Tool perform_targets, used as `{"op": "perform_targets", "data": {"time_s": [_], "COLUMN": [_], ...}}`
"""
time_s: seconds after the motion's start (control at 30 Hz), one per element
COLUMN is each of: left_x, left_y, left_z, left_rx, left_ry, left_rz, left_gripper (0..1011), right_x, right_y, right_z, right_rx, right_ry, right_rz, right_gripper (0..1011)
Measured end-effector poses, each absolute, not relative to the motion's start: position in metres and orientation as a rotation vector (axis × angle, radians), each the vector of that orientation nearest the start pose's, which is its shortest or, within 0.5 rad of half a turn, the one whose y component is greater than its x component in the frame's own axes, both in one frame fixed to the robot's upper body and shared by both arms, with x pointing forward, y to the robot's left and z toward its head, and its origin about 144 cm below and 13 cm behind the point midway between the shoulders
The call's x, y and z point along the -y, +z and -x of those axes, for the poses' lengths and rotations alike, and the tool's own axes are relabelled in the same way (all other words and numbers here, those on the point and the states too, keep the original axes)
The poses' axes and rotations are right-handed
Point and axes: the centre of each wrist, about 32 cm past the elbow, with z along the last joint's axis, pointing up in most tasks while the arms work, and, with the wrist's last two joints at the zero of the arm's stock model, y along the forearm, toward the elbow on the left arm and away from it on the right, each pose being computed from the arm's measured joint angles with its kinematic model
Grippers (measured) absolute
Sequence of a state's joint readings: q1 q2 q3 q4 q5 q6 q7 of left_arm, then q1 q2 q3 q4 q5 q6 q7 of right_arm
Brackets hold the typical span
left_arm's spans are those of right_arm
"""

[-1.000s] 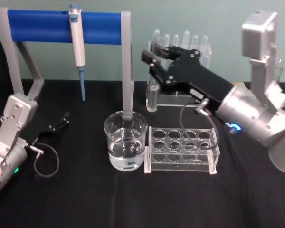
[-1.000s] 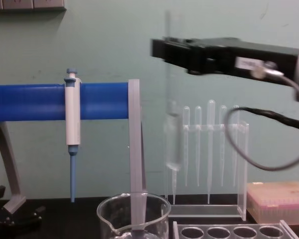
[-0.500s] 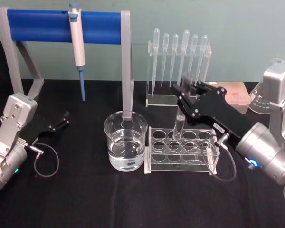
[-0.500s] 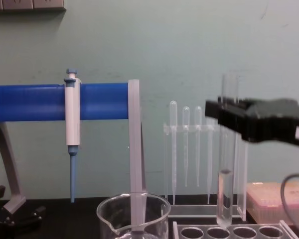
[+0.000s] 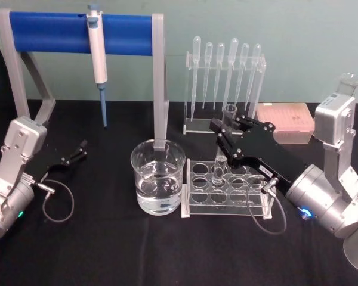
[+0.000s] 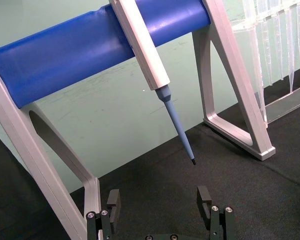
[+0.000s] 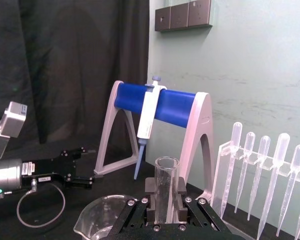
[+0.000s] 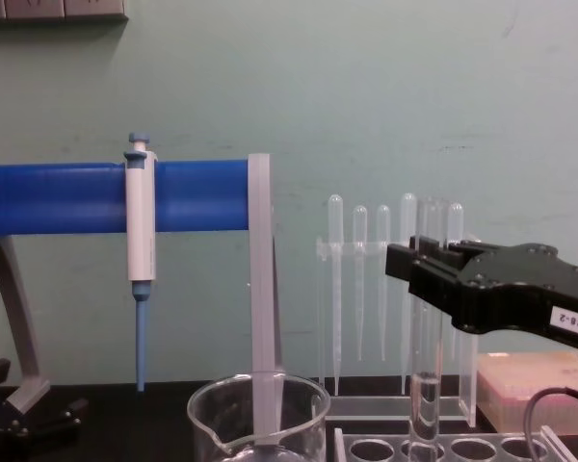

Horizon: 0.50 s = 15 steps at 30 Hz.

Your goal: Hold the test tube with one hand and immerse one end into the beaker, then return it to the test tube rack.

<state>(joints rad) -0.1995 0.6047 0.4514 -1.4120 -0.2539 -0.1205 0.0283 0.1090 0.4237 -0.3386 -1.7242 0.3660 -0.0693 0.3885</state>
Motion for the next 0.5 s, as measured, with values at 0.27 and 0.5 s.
{"op": "perform_targets", "data": {"time_s": [0.27, 0.5], "left_x": [-0.31, -0.31], "left_y": [1.14, 1.14], "left_z": [-0.489, -0.489], "left_rx": [0.285, 0.285], "left_ry": [1.248, 1.248], "left_rz": [-0.304, -0.304], "left_gripper": [1000, 1000], "right_x": [0.23, 0.229], "right_y": [1.199, 1.19], "right_z": [-0.467, -0.468], "right_rx": [0.19, 0.186], "right_ry": [-0.802, -0.796], "right_rz": [-0.038, -0.009], "right_gripper": [226, 227]}}
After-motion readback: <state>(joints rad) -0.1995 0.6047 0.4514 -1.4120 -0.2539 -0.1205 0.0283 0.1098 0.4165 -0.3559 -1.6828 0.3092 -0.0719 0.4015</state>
